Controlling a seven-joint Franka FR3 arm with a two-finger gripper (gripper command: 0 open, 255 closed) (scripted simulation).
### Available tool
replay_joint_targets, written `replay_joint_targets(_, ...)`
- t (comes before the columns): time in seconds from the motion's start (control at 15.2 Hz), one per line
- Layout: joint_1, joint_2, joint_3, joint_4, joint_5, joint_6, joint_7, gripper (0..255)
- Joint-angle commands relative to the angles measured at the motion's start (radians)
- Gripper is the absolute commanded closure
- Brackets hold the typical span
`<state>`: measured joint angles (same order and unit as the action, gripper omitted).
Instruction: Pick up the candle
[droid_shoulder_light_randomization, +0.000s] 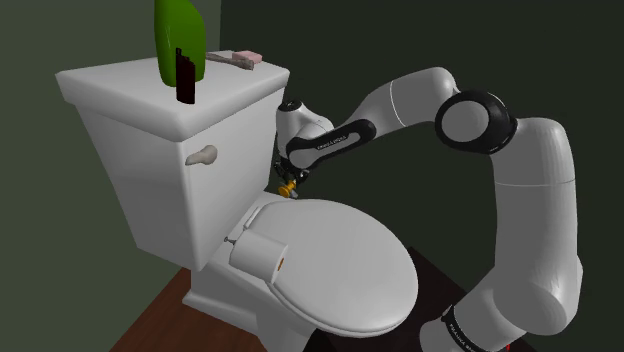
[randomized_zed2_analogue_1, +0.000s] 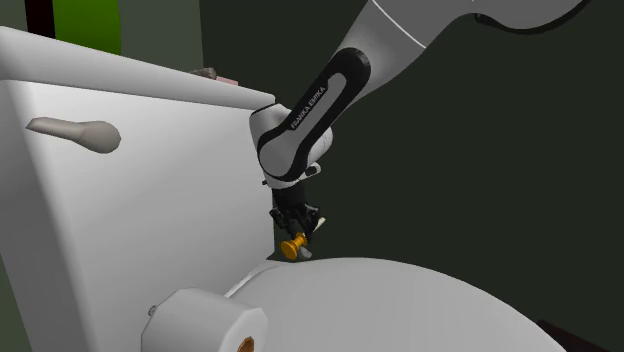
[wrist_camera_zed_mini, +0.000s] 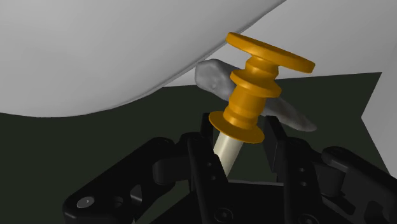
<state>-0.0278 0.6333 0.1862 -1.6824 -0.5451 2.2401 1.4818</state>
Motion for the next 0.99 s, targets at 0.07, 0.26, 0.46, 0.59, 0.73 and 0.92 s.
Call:
replay_joint_targets(0.07,0.000,0.001,0.000,0.000,0.000,0.000,0.000,255)
replay_joint_targets(0.26,-0.002,-0.017,0.005,0.000,0.008,-0.017,-0.008,255)
replay_joint_targets(0.46,-0.005,-0.041,0.011,0.002,0.019,-0.042,-0.022,255)
replay_joint_targets(0.59,-0.007,-0.057,0.015,0.005,0.026,-0.059,-0.031,255)
replay_joint_targets(0.73,-0.009,-0.073,0.019,0.008,0.034,-0.076,-0.040,255)
replay_joint_targets(0.92,-0.012,-0.095,0.025,0.015,0.044,-0.102,-0.053,255)
